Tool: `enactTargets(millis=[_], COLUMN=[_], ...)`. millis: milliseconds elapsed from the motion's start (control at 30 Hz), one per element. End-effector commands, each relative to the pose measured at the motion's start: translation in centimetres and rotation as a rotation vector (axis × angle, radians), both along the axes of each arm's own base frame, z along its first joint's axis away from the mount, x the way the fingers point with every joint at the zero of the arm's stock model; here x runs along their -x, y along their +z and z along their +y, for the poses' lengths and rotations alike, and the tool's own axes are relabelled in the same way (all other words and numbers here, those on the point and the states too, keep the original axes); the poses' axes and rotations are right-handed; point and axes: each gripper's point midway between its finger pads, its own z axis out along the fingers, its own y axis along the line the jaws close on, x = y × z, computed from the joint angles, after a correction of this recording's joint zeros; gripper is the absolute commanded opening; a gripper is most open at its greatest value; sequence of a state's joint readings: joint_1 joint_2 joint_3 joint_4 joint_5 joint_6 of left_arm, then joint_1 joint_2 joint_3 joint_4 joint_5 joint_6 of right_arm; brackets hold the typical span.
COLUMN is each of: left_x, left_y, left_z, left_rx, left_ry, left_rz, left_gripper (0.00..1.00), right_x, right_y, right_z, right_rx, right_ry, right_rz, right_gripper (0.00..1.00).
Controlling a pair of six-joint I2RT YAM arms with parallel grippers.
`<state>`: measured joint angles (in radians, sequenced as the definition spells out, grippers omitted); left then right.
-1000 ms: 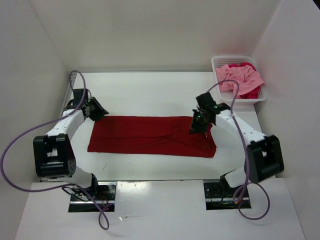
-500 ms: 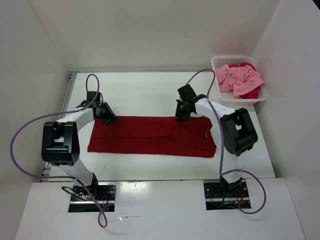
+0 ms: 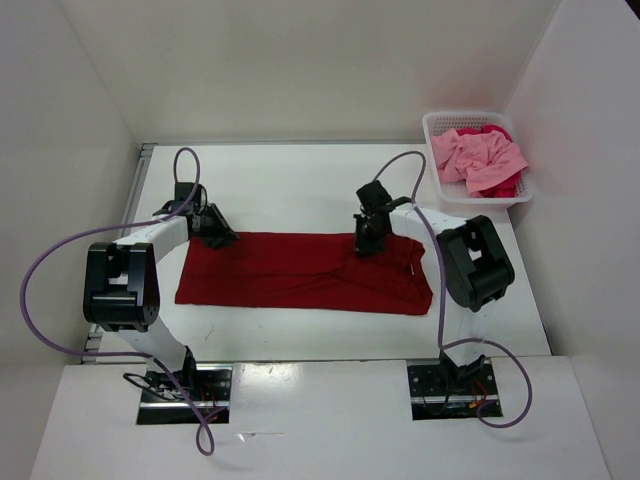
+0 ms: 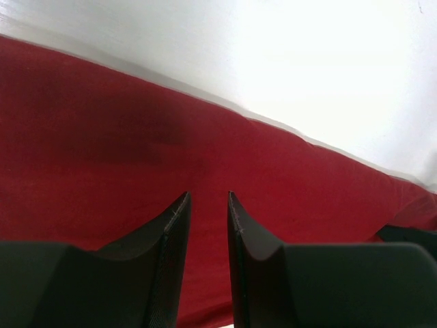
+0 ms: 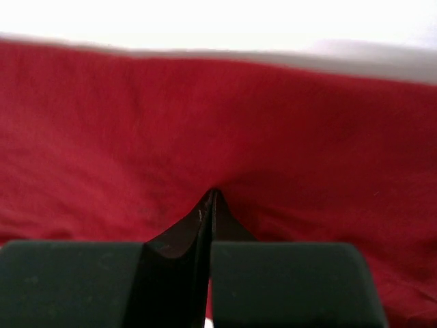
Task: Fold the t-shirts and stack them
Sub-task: Fold the other side of the tshirt into a rectangle
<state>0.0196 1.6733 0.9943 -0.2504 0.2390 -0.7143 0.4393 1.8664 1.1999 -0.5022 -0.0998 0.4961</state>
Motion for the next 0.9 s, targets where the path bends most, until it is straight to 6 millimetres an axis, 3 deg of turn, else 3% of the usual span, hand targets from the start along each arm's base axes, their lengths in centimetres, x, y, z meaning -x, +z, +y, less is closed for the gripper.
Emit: enactTargets(millis=[0,133,267,367,433,467,533,600,700,733,867], left_x=[-1.3,-1.3,-1.6,-2.0,-2.3,-2.3,-2.4,-2.6,-2.4,-2.5,-1.5], left_y=[0.9,0.9,1.2,2.0,3.0,4.1,4.4,5.6,5.6,5.6,2.5], left_z=[-0.4,-0.4,-0.4,-0.6,-0.7,-0.9,-0.9,-1.6,-3.6,-4.3,-6.9], left_rx=[0.014,0.014,0.019,0.032,0.04,0.052,0.052,0.074,0.085,0.086,0.098], left_ry=[-0.011,-0.011,-0.004,-0.002,-0.009,-0.008,-0.008,-0.024,-0.076,-0.093,-0.156], left_rz=[-0.046,-0.046,-0.052,-0.071,-0.094,-0.119,-0.129,-0.159,-0.156,-0.155,-0.071], left_gripper=[0.35,0.35,0.35,0.35,0.35,0.35,0.35,0.35,0.35,0.35,0.35], right_x=[2.2,6.5,12.5,15.4,14.4,13.4,11.2,9.0,6.3,6.0,3.1], right_y=[2.5,4.0,3.2,3.8,5.8,7.5,10.2,11.5,10.1,8.8,5.1], right_z=[1.0,2.1,3.6,4.8,5.6,5.3,5.5,4.8,3.4,2.7,0.0], right_rx=[-0.069,-0.117,-0.191,-0.214,-0.242,-0.246,-0.274,-0.301,-0.281,-0.258,-0.165], right_ry=[0.092,0.205,0.322,0.384,0.395,0.372,0.353,0.272,0.149,0.11,-0.093], right_rz=[-0.001,0.067,0.209,0.275,0.214,0.157,0.064,0.008,-0.027,-0.017,-0.032], right_gripper=[0.0,0.0,0.0,0.0,0.02,0.04,0.09,0.11,0.11,0.07,0.0])
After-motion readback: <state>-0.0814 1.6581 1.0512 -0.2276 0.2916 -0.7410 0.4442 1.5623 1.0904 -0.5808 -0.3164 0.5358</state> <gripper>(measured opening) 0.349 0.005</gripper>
